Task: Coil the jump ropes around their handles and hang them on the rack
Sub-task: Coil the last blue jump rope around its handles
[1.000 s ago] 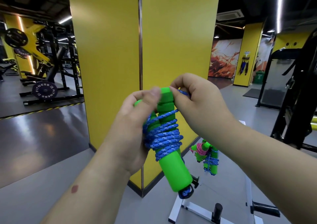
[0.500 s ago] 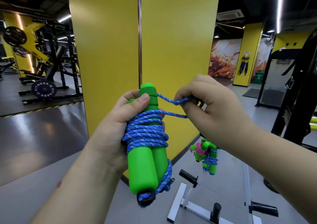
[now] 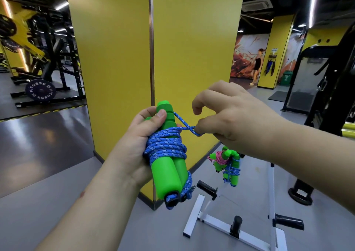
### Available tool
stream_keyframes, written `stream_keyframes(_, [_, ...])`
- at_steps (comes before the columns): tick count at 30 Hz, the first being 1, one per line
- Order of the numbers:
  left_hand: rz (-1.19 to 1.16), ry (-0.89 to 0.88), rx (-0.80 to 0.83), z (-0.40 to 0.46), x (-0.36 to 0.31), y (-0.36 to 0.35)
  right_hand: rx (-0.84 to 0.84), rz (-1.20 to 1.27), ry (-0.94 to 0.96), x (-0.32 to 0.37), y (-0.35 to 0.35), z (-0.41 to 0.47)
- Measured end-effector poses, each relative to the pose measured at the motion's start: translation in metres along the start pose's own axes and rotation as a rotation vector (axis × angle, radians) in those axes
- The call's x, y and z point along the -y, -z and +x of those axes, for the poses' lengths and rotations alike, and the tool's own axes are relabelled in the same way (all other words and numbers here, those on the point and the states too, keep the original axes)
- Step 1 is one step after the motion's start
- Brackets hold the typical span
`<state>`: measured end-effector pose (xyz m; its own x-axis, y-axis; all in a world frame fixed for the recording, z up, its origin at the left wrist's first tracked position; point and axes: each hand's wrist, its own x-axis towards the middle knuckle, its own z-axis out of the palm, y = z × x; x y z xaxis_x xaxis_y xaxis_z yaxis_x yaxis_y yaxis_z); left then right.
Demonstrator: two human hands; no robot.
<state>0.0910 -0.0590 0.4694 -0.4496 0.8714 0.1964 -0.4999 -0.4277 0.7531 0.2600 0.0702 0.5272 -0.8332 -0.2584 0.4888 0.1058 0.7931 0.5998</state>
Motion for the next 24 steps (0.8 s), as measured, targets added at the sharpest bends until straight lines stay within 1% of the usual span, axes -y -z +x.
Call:
stream_keyframes(3, [-0.036,0.013,-0.038,0.018,0.023,0.008,0.067,-0.093,-0.035,-0.006,-0.025,-0.006])
stream_keyframes(8, [-0.172,0.032,-0.07,0.054,0.065,0.014,0.094,-0.241,-0.191,-0.004,-0.082,-0.023])
stream_keyframes(11, [-0.226,0.067,-0.063,0.076,0.087,0.02,0.086,-0.267,-0.309,-0.014,-0.109,-0.029])
stream_keyframes(15, [-0.3,0.158,-0.04,0.106,0.118,0.027,0.178,-0.215,-0.397,-0.028,-0.142,-0.042])
stream_keyframes(17, [-0.322,0.171,-0.075,0.121,0.136,0.03,0.238,-0.201,-0.413,-0.035,-0.156,-0.052])
stream_keyframes(19, [-0.293,0.18,-0.096,0.133,0.155,0.034,0.3,-0.222,-0.386,-0.042,-0.17,-0.062])
stream_keyframes(21, [-0.215,0.195,-0.072,0.145,0.173,0.036,0.338,-0.239,-0.353,-0.05,-0.184,-0.071])
stream_keyframes(24, [-0.126,0.214,-0.003,0.166,0.197,0.038,0.343,-0.241,-0.325,-0.059,-0.206,-0.082])
